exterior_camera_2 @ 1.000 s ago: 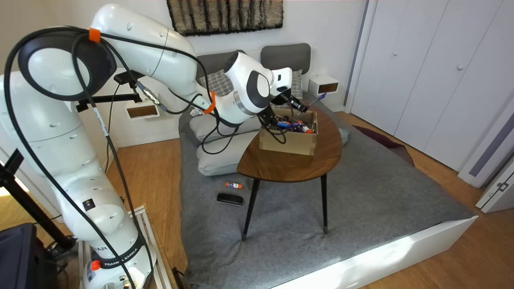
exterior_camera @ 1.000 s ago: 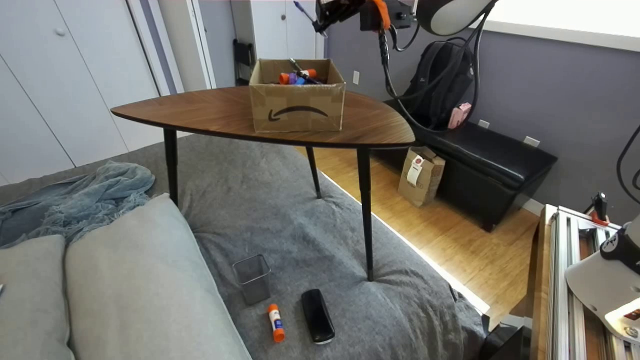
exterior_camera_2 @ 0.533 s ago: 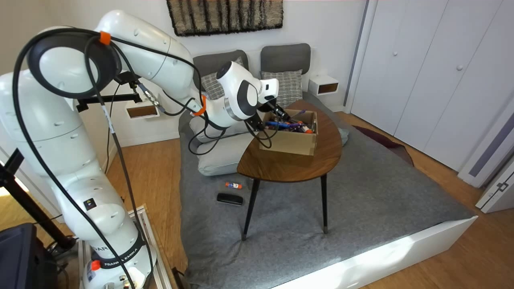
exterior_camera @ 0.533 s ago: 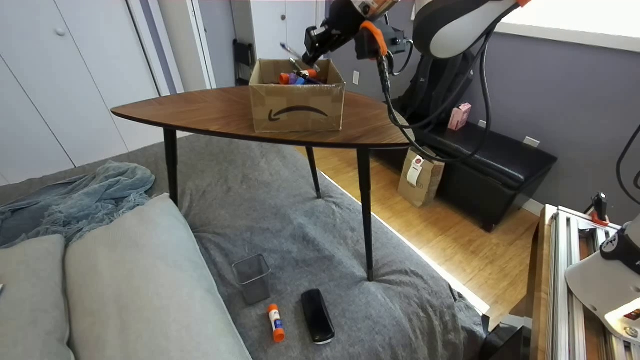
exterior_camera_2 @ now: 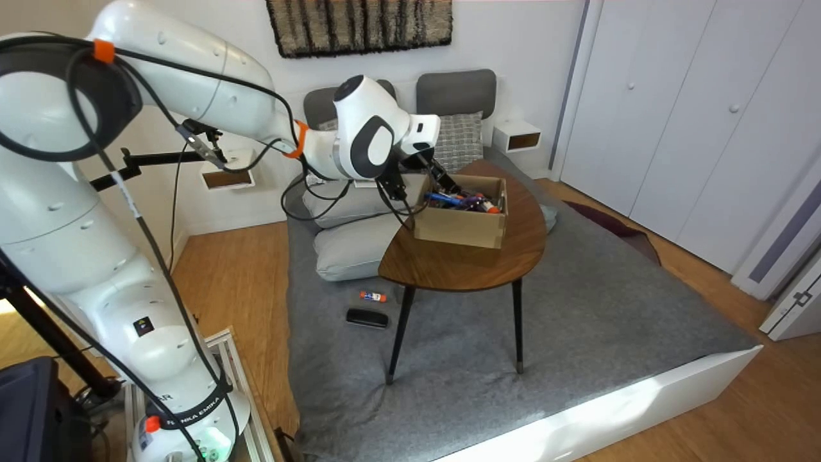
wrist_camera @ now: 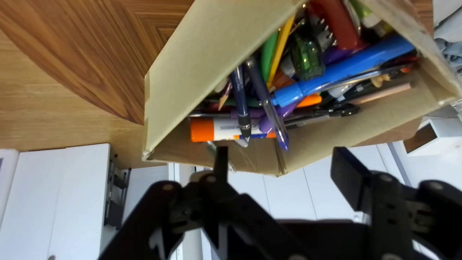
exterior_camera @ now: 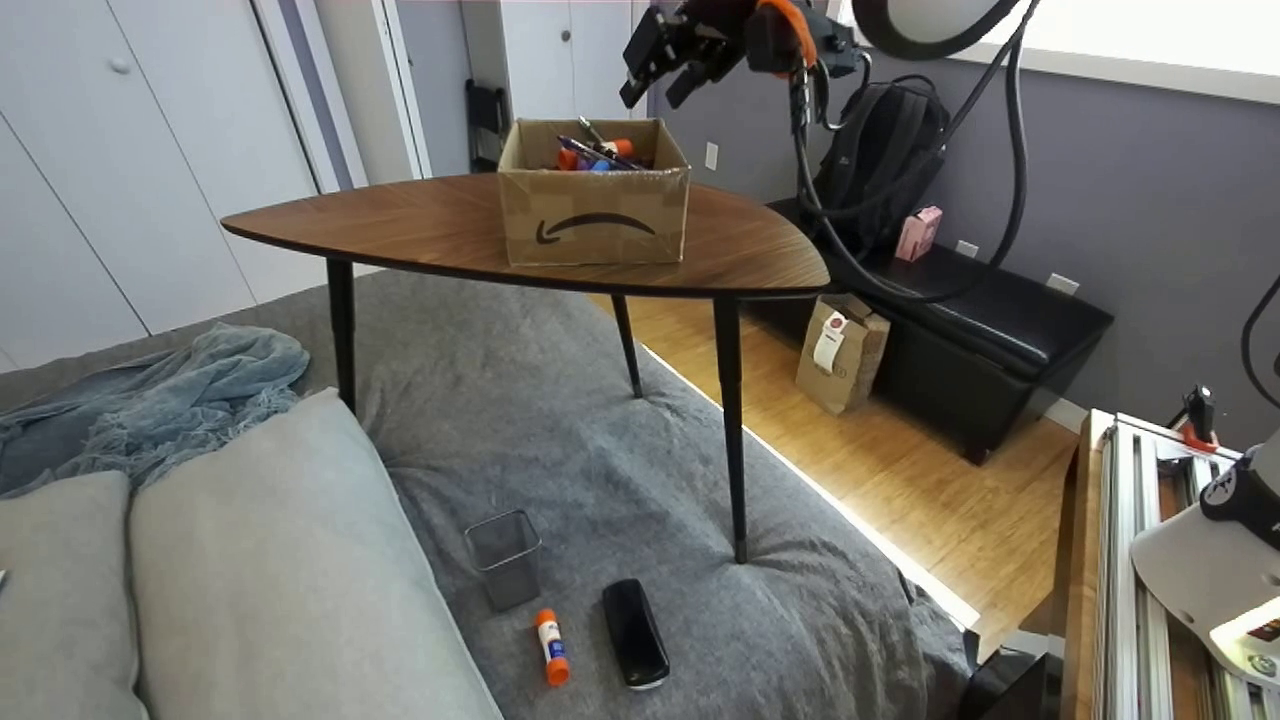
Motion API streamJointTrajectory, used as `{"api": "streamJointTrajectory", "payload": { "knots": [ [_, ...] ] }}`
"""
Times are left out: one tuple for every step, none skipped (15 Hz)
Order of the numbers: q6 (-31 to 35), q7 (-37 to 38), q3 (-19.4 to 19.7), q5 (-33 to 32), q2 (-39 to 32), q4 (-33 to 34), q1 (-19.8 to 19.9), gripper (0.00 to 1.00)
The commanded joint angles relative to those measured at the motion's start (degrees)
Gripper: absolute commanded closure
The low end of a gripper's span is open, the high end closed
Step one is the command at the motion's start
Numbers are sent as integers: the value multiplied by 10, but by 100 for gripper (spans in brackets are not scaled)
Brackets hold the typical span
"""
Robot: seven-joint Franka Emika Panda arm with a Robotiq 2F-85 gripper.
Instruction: Put the pens beside the box inside the box
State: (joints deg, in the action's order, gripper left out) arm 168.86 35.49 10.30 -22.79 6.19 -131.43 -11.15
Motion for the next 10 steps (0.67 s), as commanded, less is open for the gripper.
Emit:
{"api": "streamJointTrajectory", "payload": {
  "knots": [
    [-81,-119,-41,136,130,-50,37,0],
    [-153,-178,27,177,161,-56,-37,0],
    [-194,-219,28,203,183,-62,-28,0],
    [-248,-259,-8,241,199,-57,18,0],
    [-299,-275,-7,255,211,-51,27,0],
    [-352,-298,-6,267,222,-46,39,0],
    [-404,-281,-22,243,230,-36,73,0],
    [-454,-269,-36,217,240,-26,100,0],
    [-503,-271,-38,211,252,-14,116,0],
    [-545,-264,-17,189,262,-2,104,0]
  ]
}}
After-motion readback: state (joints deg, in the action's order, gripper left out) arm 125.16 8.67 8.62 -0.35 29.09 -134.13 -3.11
